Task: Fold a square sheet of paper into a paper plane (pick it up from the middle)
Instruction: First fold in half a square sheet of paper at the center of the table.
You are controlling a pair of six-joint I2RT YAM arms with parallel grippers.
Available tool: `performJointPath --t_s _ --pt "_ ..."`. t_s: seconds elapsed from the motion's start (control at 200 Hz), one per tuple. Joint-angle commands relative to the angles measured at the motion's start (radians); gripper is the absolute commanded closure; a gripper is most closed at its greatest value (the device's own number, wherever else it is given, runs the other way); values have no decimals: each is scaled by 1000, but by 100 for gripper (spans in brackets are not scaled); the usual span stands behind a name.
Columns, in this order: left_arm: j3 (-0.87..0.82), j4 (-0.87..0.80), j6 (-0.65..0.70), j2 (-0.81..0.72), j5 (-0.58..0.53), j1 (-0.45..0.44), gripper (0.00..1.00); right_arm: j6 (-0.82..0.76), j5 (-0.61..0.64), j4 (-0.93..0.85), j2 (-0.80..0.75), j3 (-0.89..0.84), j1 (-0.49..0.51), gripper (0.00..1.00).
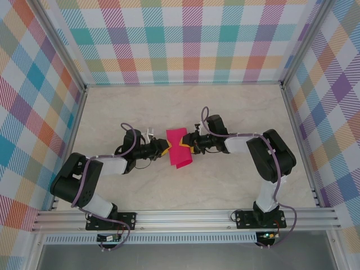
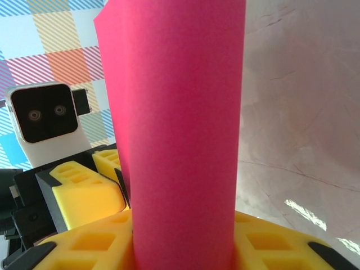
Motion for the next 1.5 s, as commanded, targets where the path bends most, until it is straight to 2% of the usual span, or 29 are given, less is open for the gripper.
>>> performJointPath --t_s 0.0,0.115,0.21,0.435,0.49,0.74,0.85,1.12,1.28,1.405,1.495 --pt "15 48 -2 20 -17 -25 88 -30 -12 4 13 -7 -5 62" --pt "29 39 5 45 -20 -31 100 -41 -9 -15 13 -4 -5 59" --pt "43 15 18 60 -24 -38 100 -85 11 -93 1 8 -6 49" --pt "68 -65 71 73 -39 -67 100 -291 168 -470 -85 84 -5 25" --pt "72 -65 74 83 -37 -76 100 -329 207 -548 -95 106 -3 24" --pt "83 -61 77 99 -54 -102 100 -406 318 -683 -166 116 -2 20" --pt "94 -58 78 109 -55 -119 100 -449 416 -776 -169 126 3 18" --pt "134 -43 78 143 -76 -172 100 -487 572 -871 -218 131 3 4" --pt "168 -53 78 184 -99 -211 100 -503 493 -854 -239 119 2 3" --pt "196 -63 72 221 -141 -253 100 -502 519 -873 -274 97 -25 4" --pt "218 -90 70 241 -194 -288 100 -516 477 -855 -287 67 -59 5"
